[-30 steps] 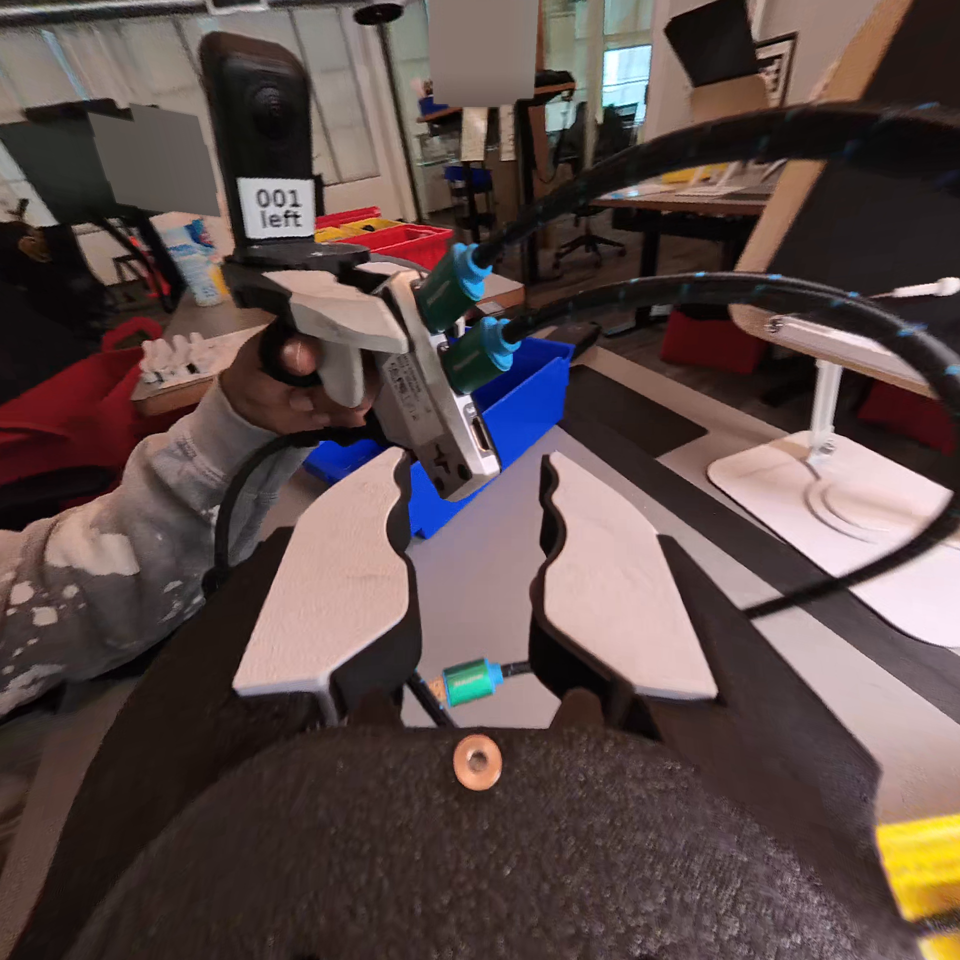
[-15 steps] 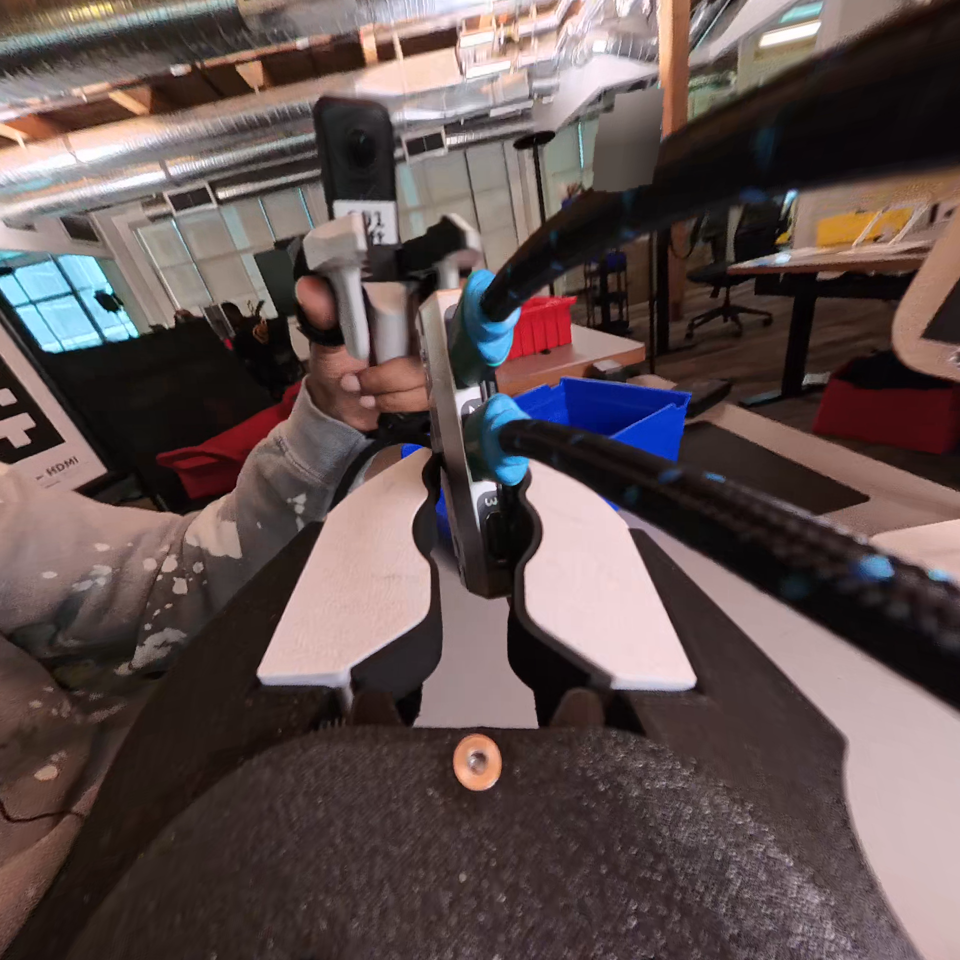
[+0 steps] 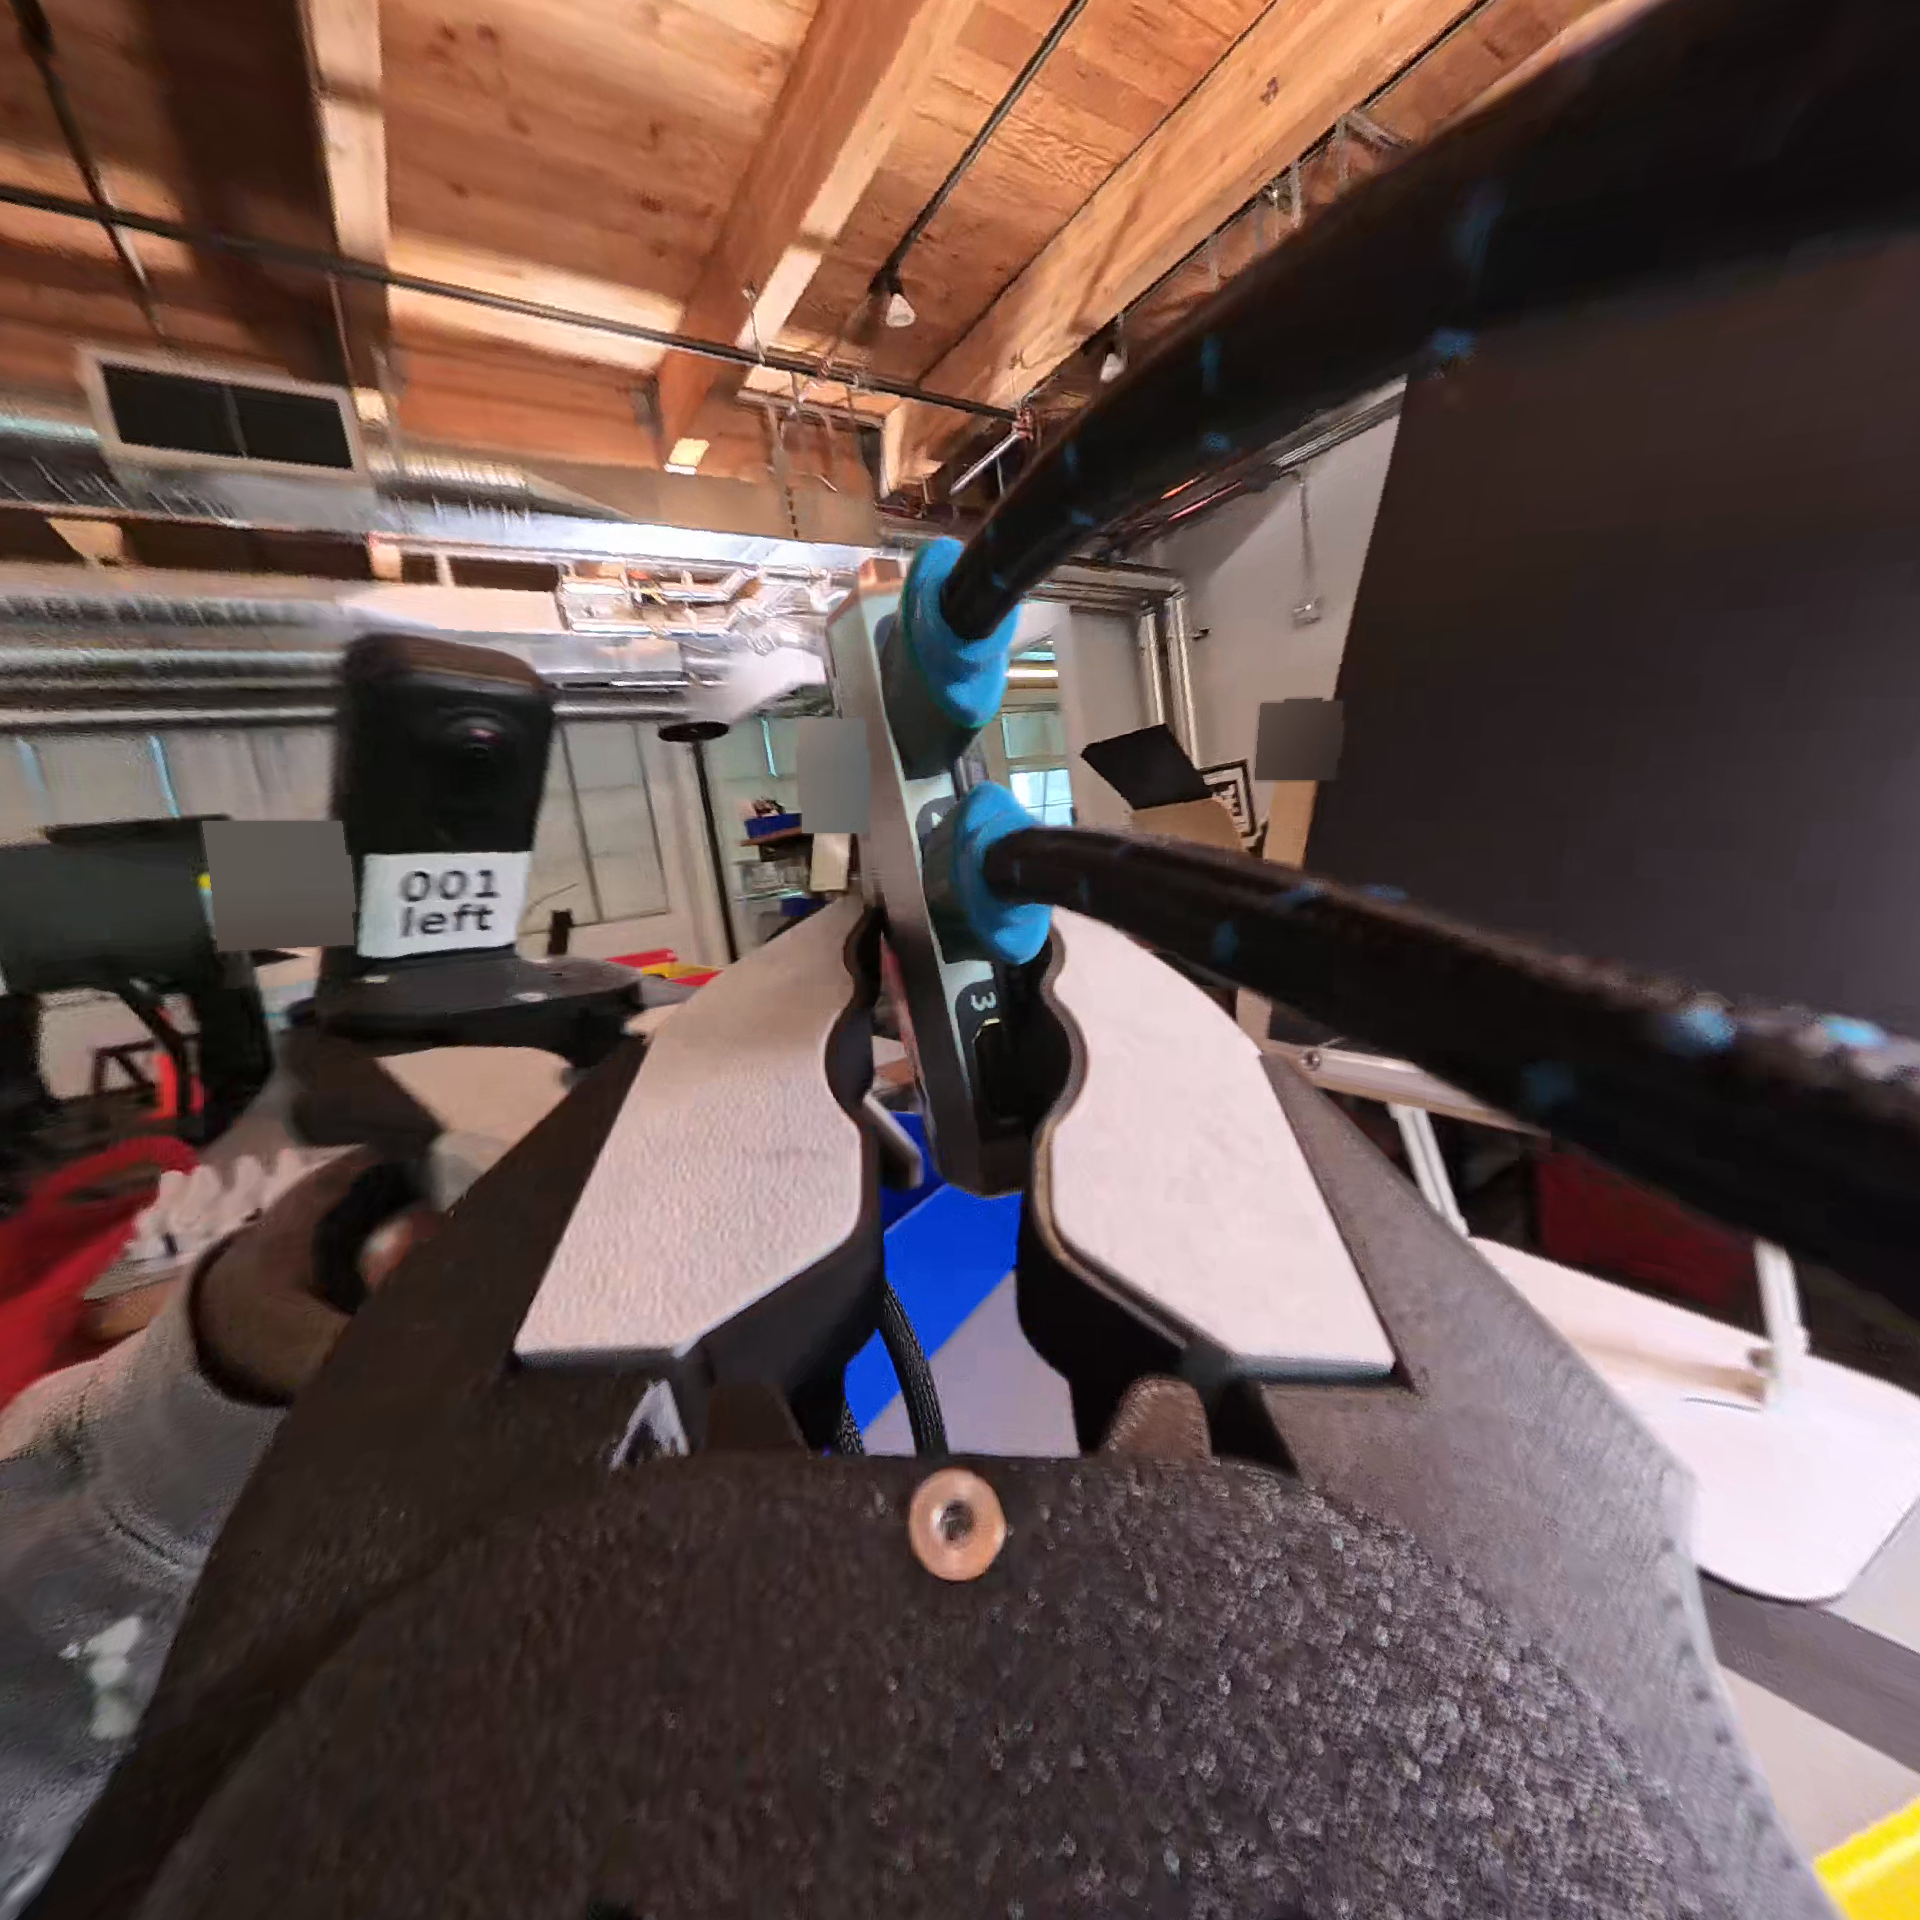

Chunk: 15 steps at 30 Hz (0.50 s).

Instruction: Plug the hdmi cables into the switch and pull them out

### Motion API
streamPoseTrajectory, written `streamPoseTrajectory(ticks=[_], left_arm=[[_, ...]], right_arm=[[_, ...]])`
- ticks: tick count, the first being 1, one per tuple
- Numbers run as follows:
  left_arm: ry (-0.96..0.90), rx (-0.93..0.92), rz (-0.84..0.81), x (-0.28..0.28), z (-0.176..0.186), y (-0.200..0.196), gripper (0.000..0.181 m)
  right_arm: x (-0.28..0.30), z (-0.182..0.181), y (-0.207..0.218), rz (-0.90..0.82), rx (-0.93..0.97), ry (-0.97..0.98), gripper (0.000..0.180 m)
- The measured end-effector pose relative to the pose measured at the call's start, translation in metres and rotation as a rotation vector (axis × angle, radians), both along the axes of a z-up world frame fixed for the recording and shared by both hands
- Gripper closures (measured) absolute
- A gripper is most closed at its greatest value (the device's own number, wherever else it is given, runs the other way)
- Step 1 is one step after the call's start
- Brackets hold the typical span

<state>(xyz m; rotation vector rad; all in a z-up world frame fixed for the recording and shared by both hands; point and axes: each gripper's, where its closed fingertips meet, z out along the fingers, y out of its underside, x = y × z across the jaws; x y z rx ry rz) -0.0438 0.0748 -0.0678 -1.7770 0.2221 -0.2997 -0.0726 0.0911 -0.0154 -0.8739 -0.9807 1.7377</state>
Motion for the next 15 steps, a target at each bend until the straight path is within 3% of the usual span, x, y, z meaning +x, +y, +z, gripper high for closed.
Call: streamPoseTrajectory(ticks=[5,9,15], left_arm=[[-0.179,-0.038,-0.026,-0.036,-0.024,0.004,0.123],[-0.383,0.252,-0.270,-0.024,0.019,-0.015,0.121],[-0.283,0.302,-0.215,-0.026,0.020,-0.017,0.131]], right_arm=[[-0.005,-0.004,-0.022,0.082,-0.001,-0.041,0.155],[-0.015,-0.018,-0.034,0.150,0.006,-0.106,0.156],[-0.012,-0.019,-0.041,0.326,-0.067,-0.093,0.156]])
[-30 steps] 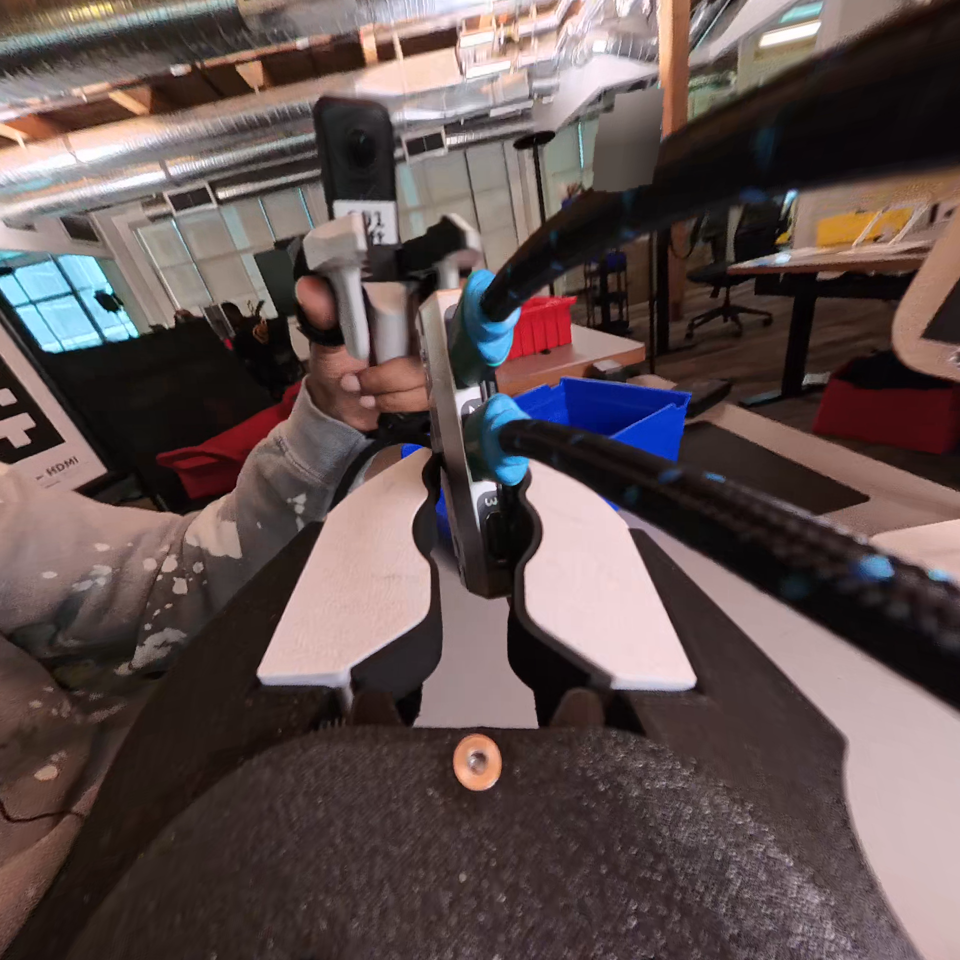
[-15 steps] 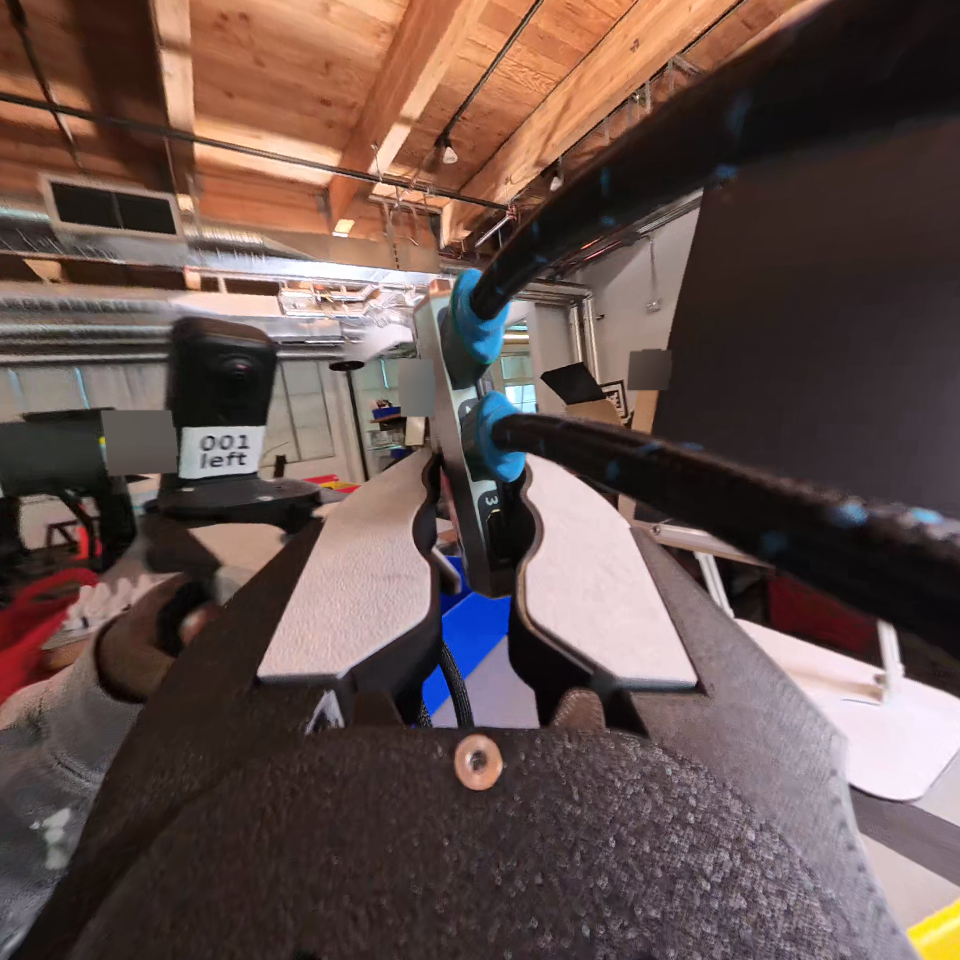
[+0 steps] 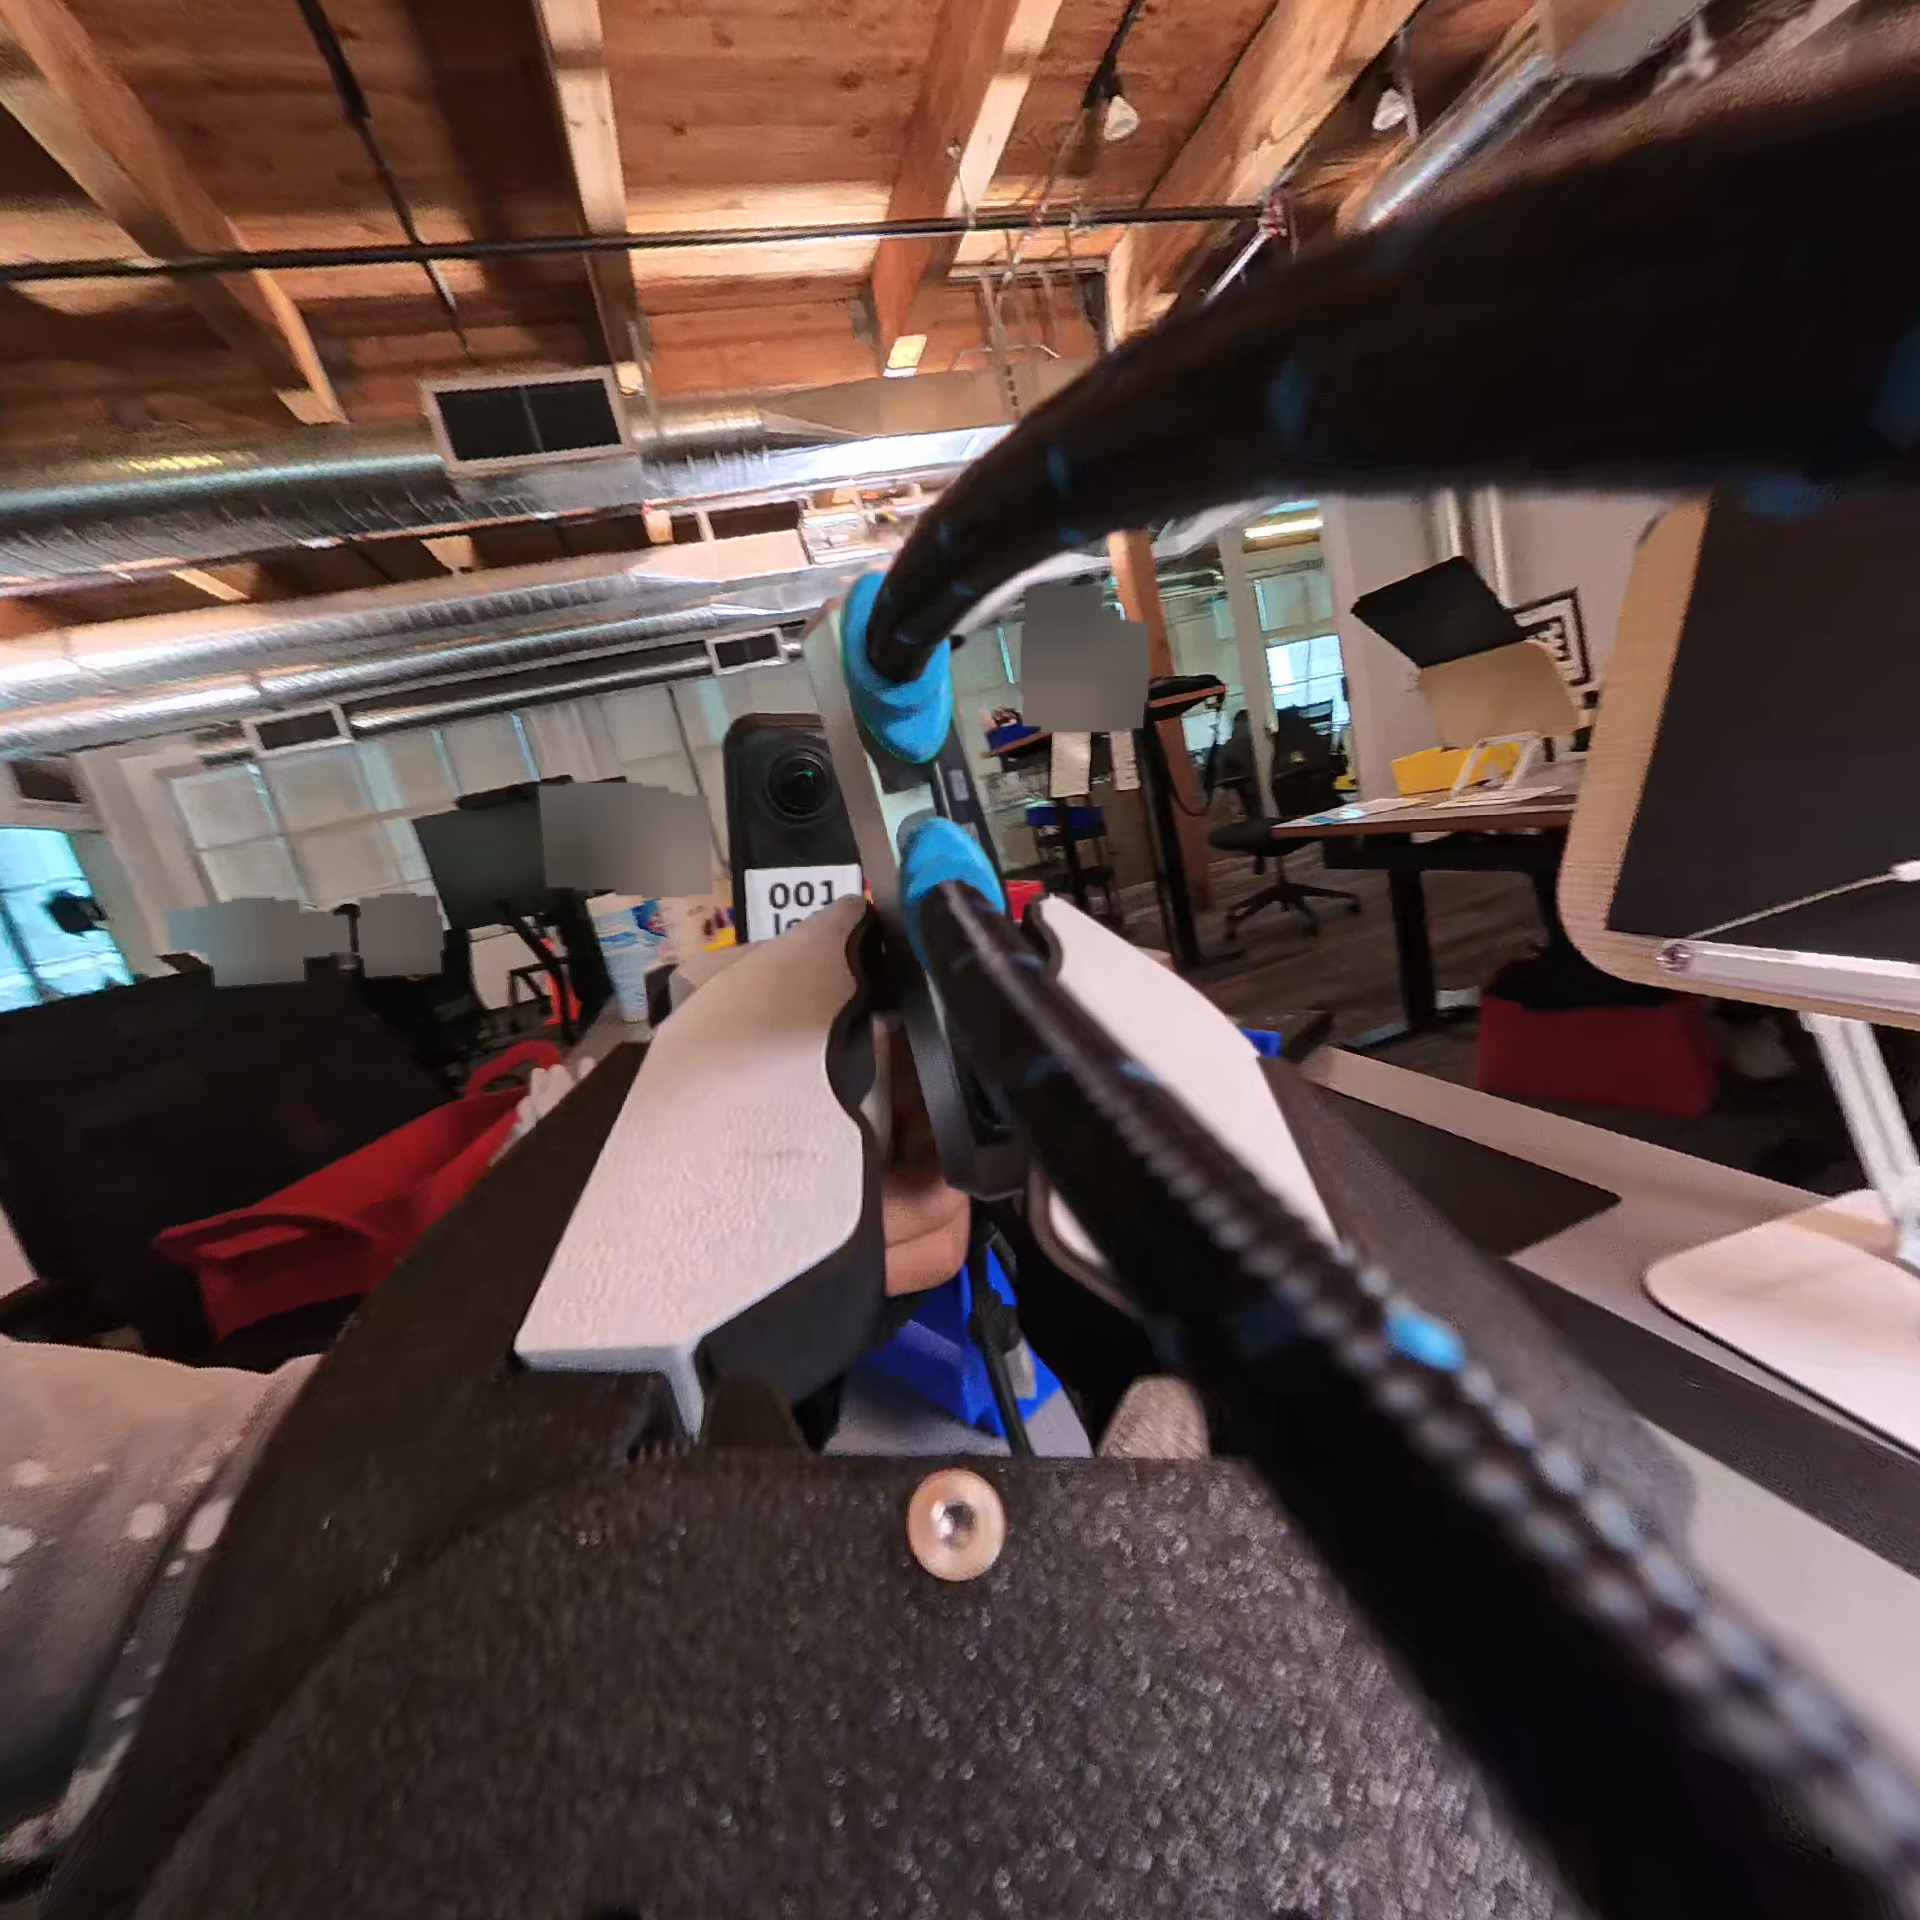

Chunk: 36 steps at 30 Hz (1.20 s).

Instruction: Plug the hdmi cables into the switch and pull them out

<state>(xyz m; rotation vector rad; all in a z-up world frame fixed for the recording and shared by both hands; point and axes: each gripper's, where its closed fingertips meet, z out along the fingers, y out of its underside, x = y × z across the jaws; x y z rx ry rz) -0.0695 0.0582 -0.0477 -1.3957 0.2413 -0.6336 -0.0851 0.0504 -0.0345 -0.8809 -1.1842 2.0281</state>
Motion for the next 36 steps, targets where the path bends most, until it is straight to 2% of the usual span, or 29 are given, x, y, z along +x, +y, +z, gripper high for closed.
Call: streamPoseTrajectory(ticks=[5,7,10,15,19,22,28,33,36], left_arm=[[-0.009,0.052,0.018,0.002,0.002,0.003,0.135],[-0.030,0.071,0.034,0.002,0.004,0.006,0.123],[-0.014,0.095,0.014,0.009,0.007,0.003,0.131],[0.020,0.173,-0.008,0.018,0.013,-0.003,0.130],[-0.019,0.236,-0.022,0.015,0.017,-0.008,0.146],[-0.024,0.216,0.025,0.007,0.018,-0.007,0.156],[-0.101,0.247,0.086,-0.006,0.044,-0.022,0.155],[-0.036,0.136,0.138,0.004,0.041,-0.016,0.155],[-0.093,0.124,0.112,0.009,0.045,-0.016,0.151]], right_arm=[[0.004,-0.001,0.003,0.068,-0.028,0.002,0.154],[0.008,-0.001,0.002,0.112,-0.043,0.005,0.154],[0.010,0.000,0.001,0.141,-0.068,0.013,0.154],[0.018,0.000,-0.006,0.213,-0.050,0.031,0.154],[0.017,-0.005,-0.010,0.234,-0.042,0.017,0.154],[0.014,-0.010,-0.009,0.235,-0.023,-0.042,0.152],[0.023,0.010,0.017,0.160,-0.088,0.010,0.155],[0.030,0.020,0.007,0.197,-0.066,0.052,0.160],[0.034,0.024,0.005,0.224,-0.075,0.079,0.167]])
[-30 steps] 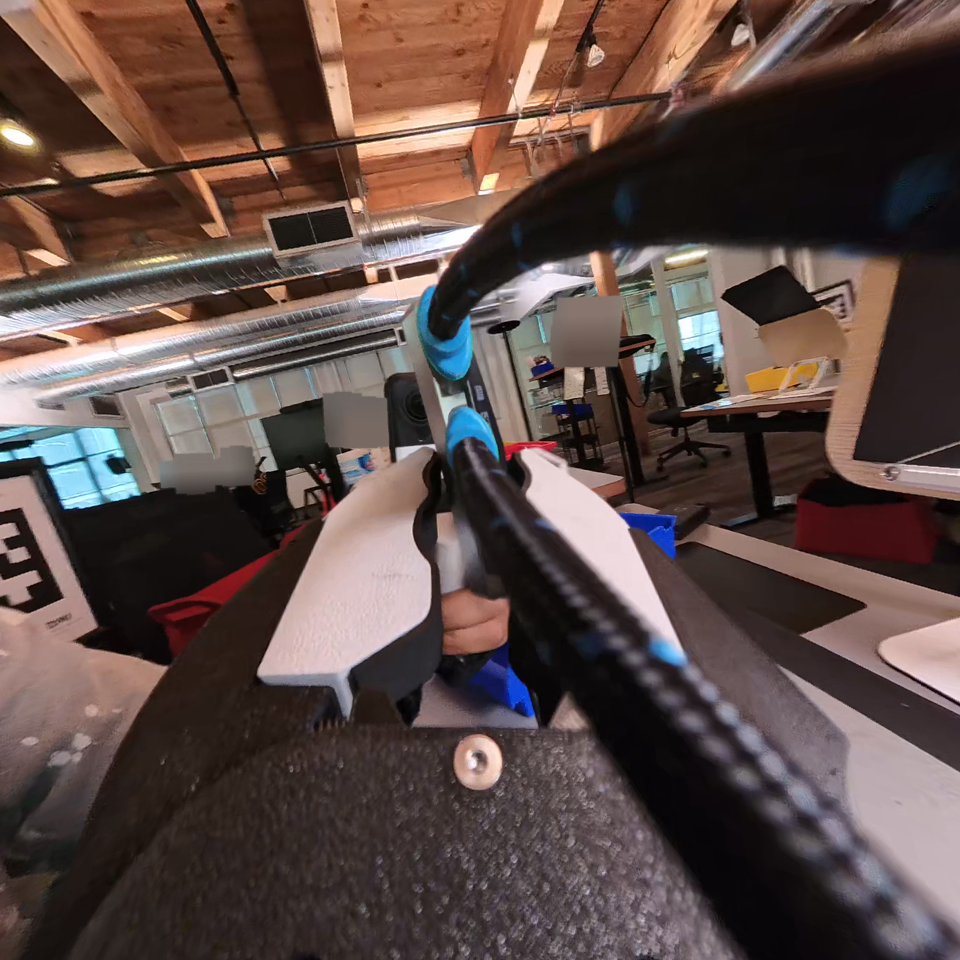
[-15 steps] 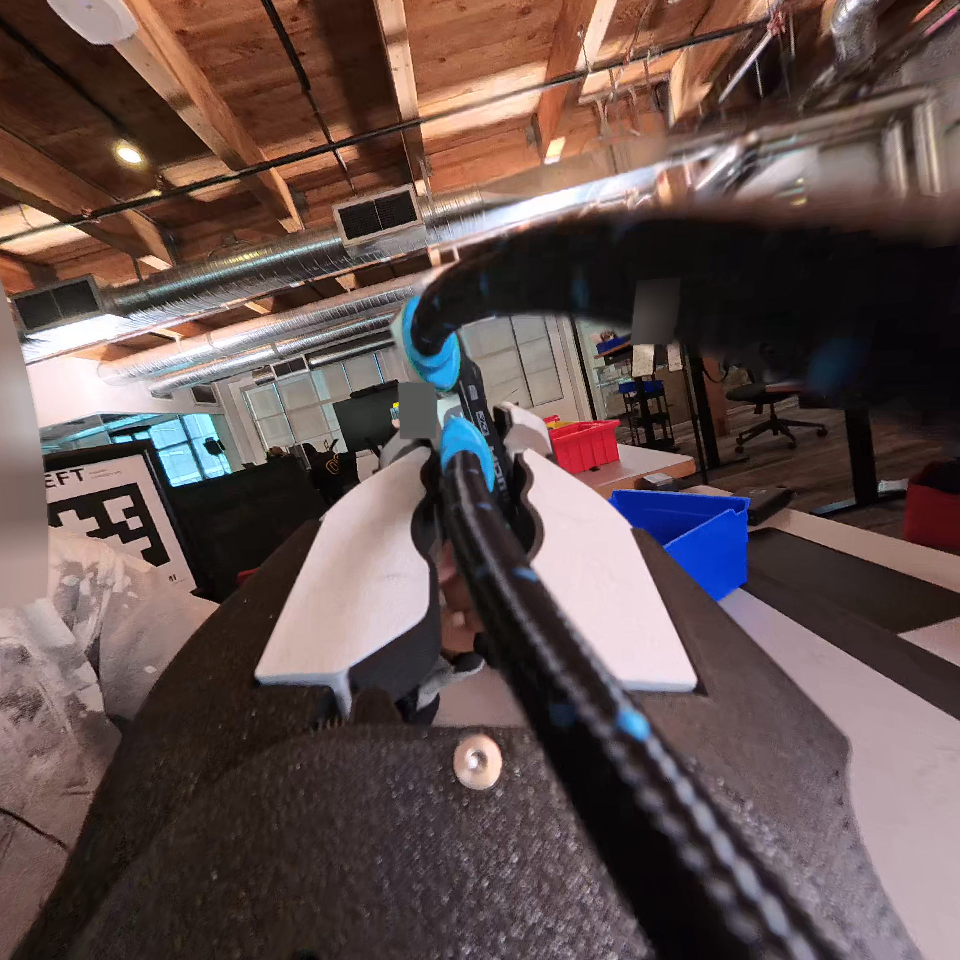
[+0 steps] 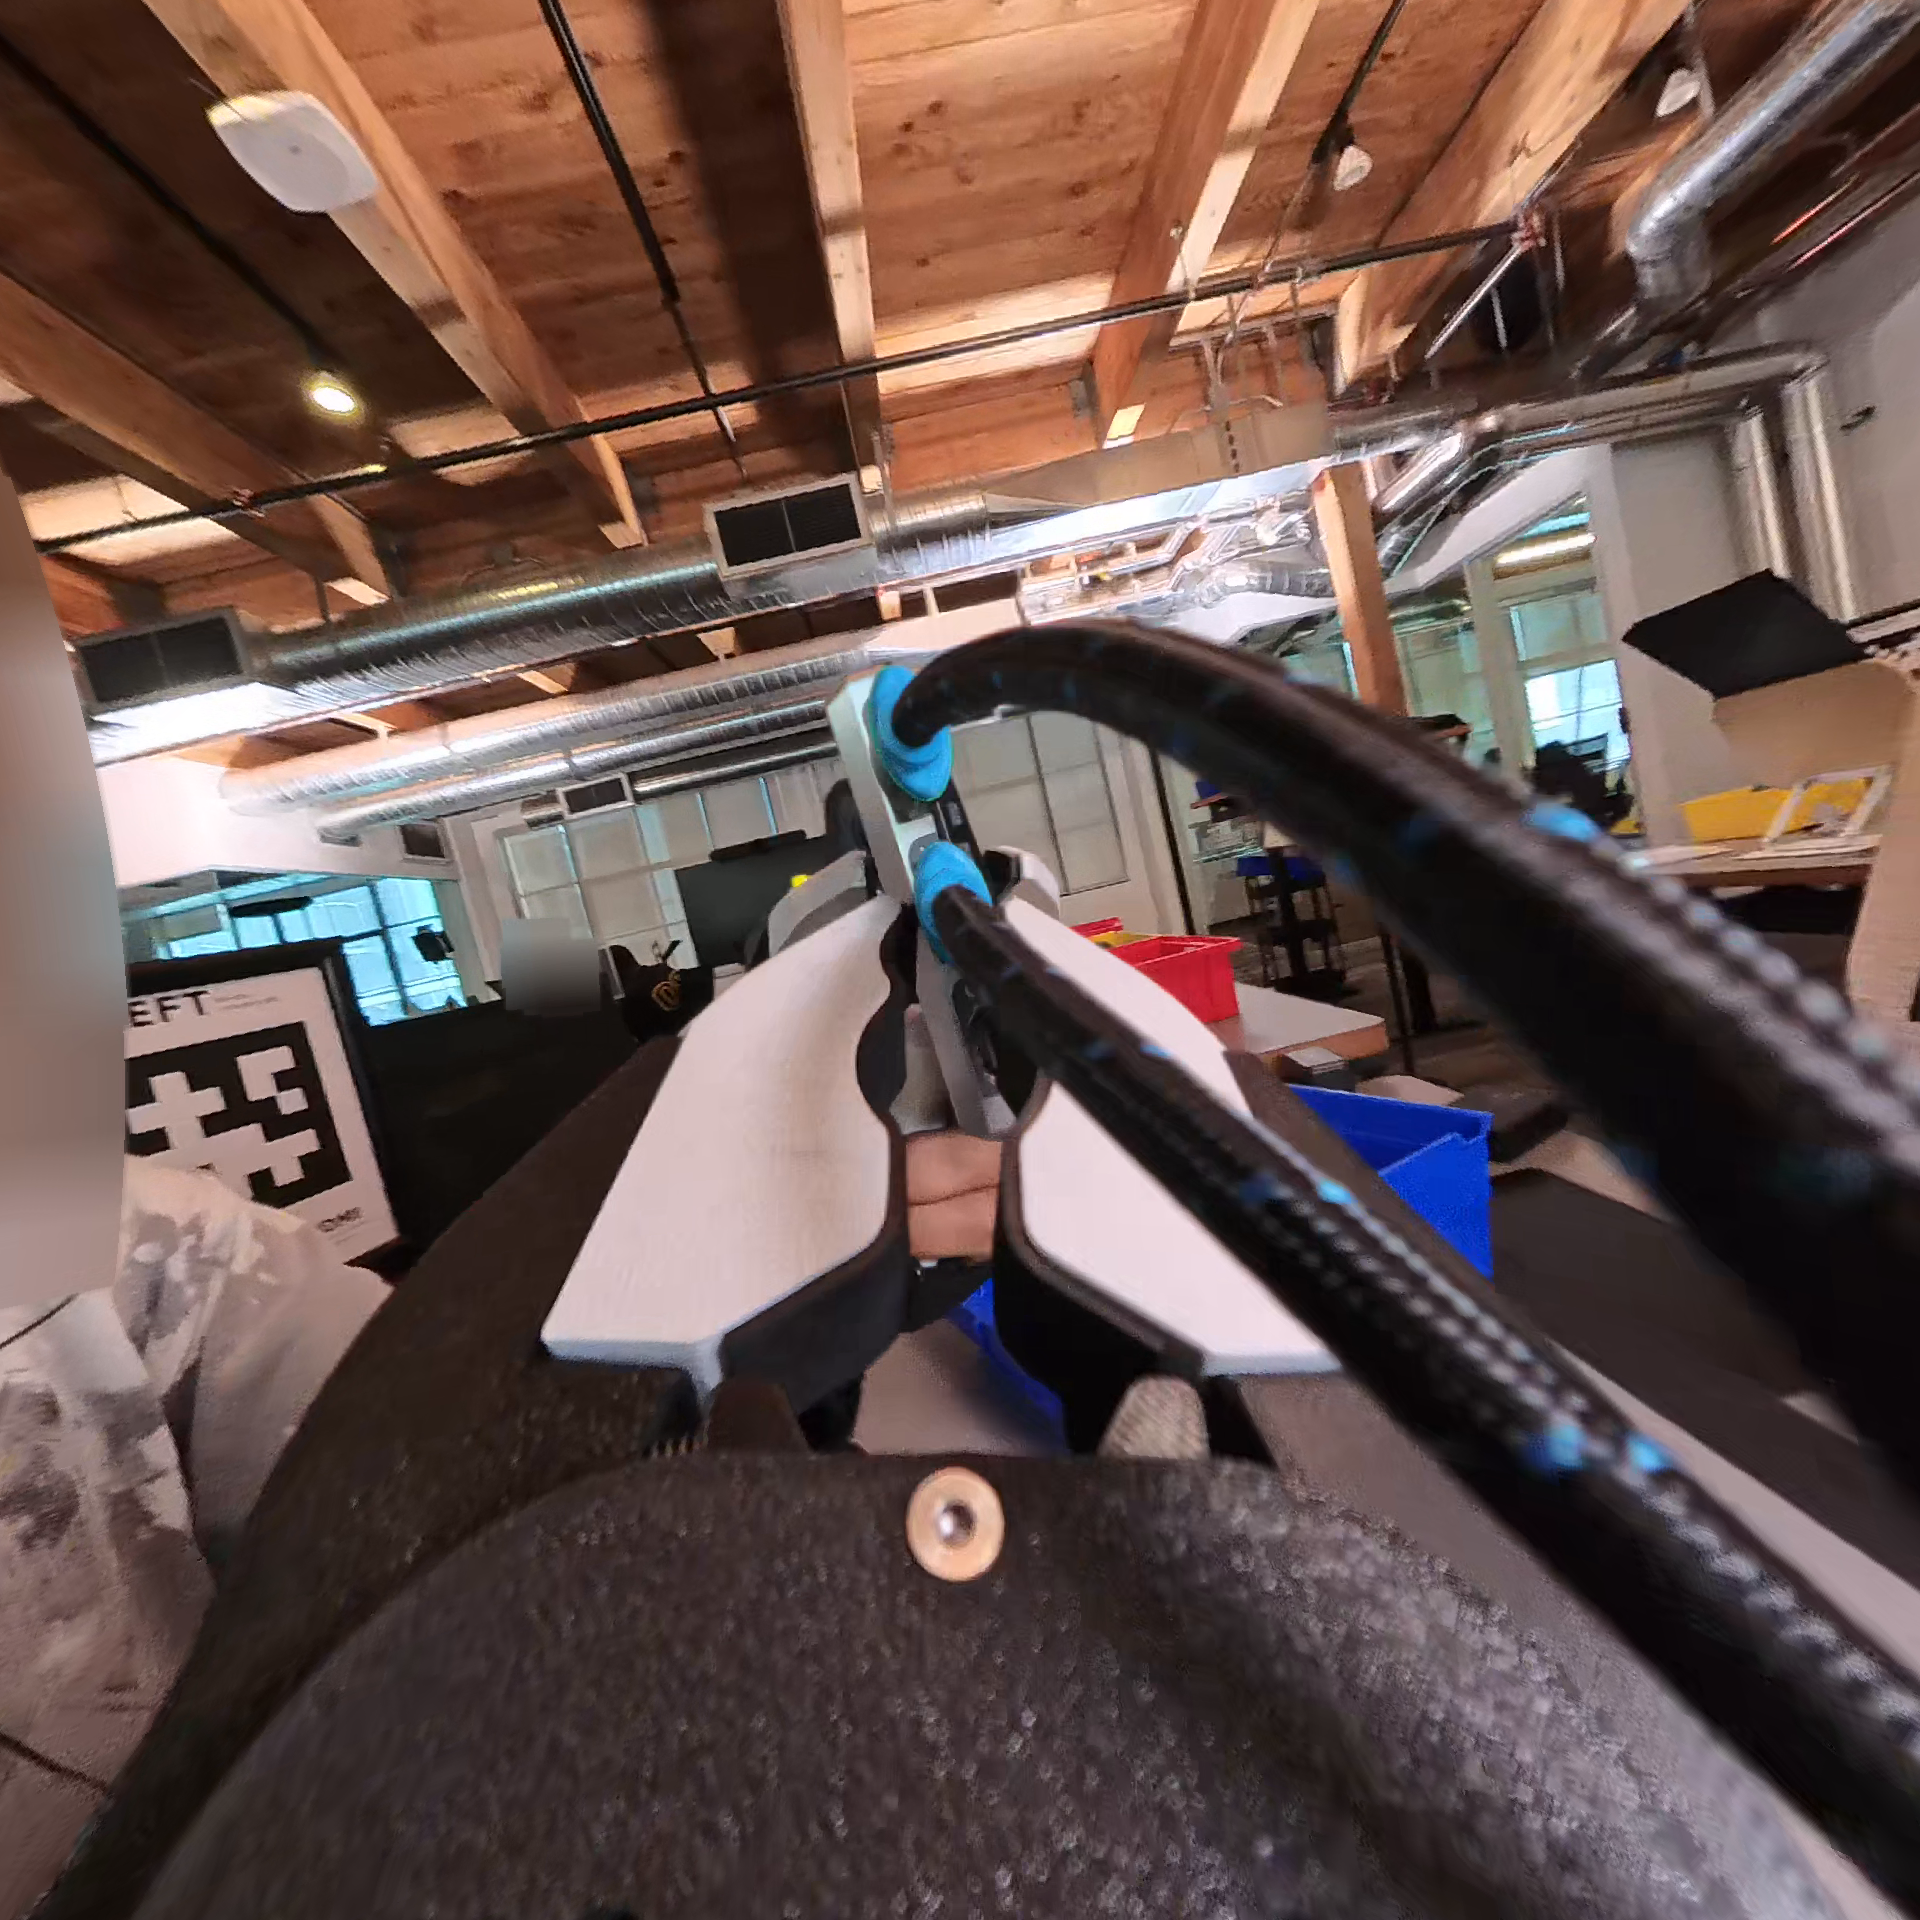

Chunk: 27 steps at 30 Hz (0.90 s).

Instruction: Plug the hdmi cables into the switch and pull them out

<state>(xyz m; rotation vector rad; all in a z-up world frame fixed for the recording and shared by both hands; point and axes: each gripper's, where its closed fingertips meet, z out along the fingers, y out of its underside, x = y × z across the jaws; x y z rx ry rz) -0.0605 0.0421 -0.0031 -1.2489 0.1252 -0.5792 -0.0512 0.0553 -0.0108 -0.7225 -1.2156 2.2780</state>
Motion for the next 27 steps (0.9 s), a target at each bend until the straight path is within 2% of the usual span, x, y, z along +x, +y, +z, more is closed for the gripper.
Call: streamPoseTrajectory(ticks=[6,13,20,27], left_arm=[[0.039,0.032,0.031,-0.002,0.001,-0.001,0.143],[0.169,0.099,0.043,0.009,-0.001,-0.002,0.140],[0.188,0.147,0.043,0.009,-0.005,-0.003,0.147],[0.047,0.064,-0.038,0.001,-0.006,0.000,0.148]], right_arm=[[0.001,0.000,-0.004,0.013,0.015,-0.005,0.167],[0.010,0.003,-0.010,0.014,0.058,0.008,0.168],[0.008,-0.001,-0.009,0.026,0.057,-0.062,0.167],[0.005,0.002,0.001,-0.110,0.106,-0.025,0.166]])
